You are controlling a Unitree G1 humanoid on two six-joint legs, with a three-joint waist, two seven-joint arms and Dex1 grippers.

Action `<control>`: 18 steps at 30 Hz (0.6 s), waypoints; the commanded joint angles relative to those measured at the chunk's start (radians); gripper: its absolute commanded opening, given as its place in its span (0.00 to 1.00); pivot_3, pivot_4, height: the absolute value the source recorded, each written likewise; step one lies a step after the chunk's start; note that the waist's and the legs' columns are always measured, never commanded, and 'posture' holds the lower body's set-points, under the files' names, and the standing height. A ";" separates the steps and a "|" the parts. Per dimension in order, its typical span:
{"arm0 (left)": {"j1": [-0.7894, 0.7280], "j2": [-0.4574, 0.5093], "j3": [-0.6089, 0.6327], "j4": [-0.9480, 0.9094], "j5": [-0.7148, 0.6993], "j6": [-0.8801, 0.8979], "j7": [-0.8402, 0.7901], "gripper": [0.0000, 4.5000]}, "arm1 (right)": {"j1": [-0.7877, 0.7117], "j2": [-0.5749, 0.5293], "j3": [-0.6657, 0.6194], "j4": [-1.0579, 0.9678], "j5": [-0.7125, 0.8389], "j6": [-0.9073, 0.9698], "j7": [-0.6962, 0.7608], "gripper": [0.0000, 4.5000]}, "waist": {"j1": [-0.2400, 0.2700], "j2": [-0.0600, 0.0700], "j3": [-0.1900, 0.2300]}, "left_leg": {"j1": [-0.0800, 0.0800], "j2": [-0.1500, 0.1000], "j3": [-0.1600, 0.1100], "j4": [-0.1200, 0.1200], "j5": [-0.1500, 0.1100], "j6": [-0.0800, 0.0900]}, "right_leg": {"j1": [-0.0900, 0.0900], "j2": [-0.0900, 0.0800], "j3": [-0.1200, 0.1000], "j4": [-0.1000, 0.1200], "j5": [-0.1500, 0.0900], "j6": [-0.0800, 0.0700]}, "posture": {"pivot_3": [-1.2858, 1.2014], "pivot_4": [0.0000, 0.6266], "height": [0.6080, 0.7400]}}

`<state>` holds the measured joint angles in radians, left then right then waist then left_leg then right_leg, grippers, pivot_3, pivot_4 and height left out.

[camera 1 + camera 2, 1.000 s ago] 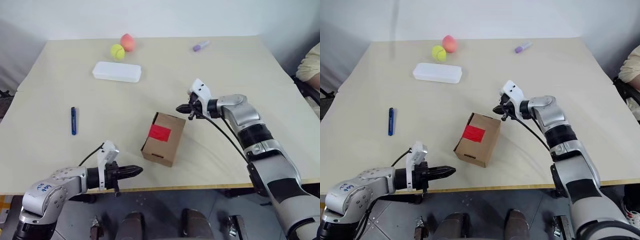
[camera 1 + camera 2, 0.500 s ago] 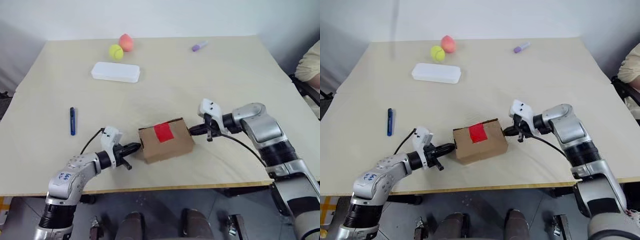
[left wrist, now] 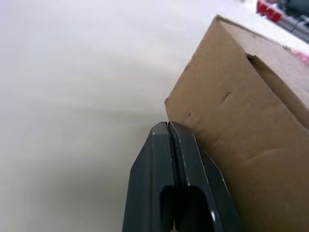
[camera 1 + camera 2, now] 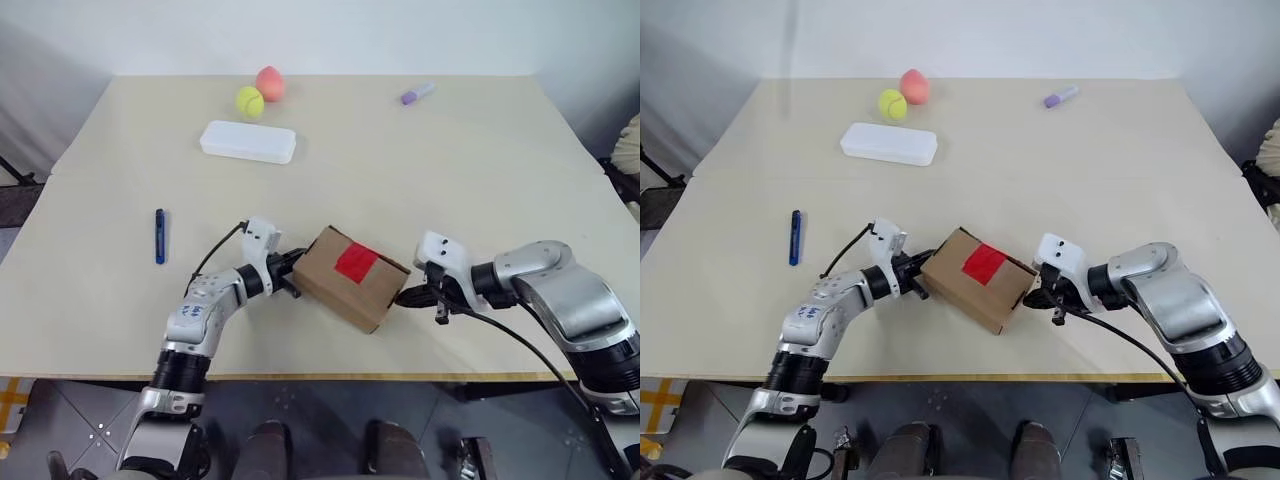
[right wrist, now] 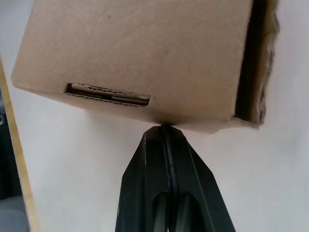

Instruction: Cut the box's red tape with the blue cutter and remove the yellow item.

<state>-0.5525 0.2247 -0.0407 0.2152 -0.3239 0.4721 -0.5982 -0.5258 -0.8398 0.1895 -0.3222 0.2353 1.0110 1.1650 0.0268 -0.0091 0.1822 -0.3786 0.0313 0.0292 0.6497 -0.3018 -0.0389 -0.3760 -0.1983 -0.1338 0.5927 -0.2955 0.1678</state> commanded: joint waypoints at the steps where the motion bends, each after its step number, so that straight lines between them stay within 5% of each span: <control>1: -0.086 -0.061 -0.054 0.074 0.015 -0.064 -0.063 0.00 | 0.045 -0.016 -0.069 -0.132 0.062 0.067 -0.057 0.00 | 0.001 -0.001 0.000 | 0.000 0.000 0.000 0.000 0.000 0.000 | 0.000 0.000 0.000 0.000 0.000 0.000 | 0.52 0.24 1.00; 16: -0.082 -0.031 -0.033 0.146 0.059 -0.103 -0.109 0.00 | 0.181 -0.061 -0.217 -0.269 0.195 0.218 -0.219 0.00 | -0.001 -0.001 0.001 | -0.001 0.000 0.000 0.001 0.000 0.001 | 0.000 0.000 0.000 -0.001 0.001 0.001 | 0.52 0.24 1.00; 18: -0.064 -0.003 -0.013 0.124 0.048 -0.093 -0.118 0.00 | 0.296 -0.057 -0.287 -0.275 0.198 0.190 -0.240 0.00 | 0.002 -0.002 0.000 | -0.001 0.000 0.000 0.001 -0.001 0.001 | 0.000 0.000 0.000 -0.001 0.001 0.001 | 0.52 0.24 1.00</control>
<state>-0.6325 0.1982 -0.0775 0.3699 -0.2680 0.3851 -0.7036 -0.2792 -0.8944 -0.0442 -0.5766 0.4217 1.2137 0.9392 0.0287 -0.0108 0.1826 -0.3797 0.0311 0.0290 0.6500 -0.3024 -0.0379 -0.3760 -0.1984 -0.1341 0.5914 -0.2949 0.1684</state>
